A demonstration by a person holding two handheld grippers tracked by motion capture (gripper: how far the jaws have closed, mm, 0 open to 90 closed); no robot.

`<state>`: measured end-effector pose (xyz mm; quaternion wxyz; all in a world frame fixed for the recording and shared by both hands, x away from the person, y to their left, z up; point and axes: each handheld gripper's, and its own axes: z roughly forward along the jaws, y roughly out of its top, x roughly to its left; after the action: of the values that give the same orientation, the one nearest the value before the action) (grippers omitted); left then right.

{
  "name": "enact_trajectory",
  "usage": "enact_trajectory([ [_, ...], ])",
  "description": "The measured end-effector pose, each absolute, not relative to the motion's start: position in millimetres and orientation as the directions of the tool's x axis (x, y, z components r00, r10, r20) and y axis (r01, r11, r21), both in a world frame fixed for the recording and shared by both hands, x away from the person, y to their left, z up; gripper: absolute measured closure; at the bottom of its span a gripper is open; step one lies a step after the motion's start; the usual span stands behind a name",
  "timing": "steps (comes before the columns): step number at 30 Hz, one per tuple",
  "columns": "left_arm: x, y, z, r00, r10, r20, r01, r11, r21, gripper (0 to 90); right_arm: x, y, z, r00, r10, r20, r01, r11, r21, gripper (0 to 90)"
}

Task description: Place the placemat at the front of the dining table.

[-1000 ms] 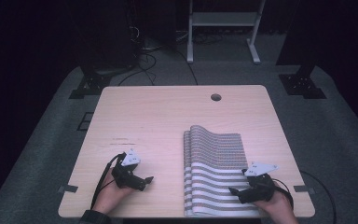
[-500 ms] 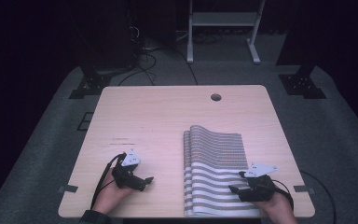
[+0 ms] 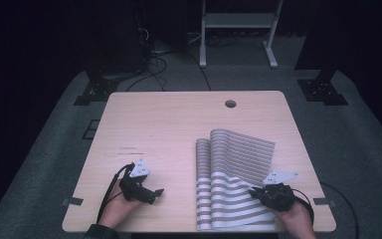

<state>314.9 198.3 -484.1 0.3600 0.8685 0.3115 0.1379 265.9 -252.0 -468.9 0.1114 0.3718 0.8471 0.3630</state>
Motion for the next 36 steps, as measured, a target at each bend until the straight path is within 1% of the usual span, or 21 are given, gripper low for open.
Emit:
enact_trajectory([
  [2,315,198,-484,0.768,0.64,0.015,0.442,-0.547,0.711,0.0,267,-254,-468,-0.694,0.712,0.109,0.562,0.441,0.699,84.8],
  [9,315,198,-484,0.768,0.64,0.015,0.442,-0.547,0.711,0.0,271,-261,-462,-0.68,0.72,0.135,0.572,0.407,0.712,85.6],
  [17,315,198,-484,0.768,0.64,0.015,0.442,-0.547,0.711,0.0,276,-264,-456,-0.67,0.733,0.117,0.554,0.388,0.737,85.5],
  [26,315,198,-484,0.768,0.64,0.015,0.442,-0.547,0.711,0.0,290,-266,-452,-0.664,0.736,0.131,0.553,0.366,0.749,85.5],
  [36,315,198,-484,0.77,0.638,0.016,0.44,-0.548,0.711,0.0,306,-263,-448,-0.669,0.734,0.116,0.537,0.37,0.758,85.5],
])
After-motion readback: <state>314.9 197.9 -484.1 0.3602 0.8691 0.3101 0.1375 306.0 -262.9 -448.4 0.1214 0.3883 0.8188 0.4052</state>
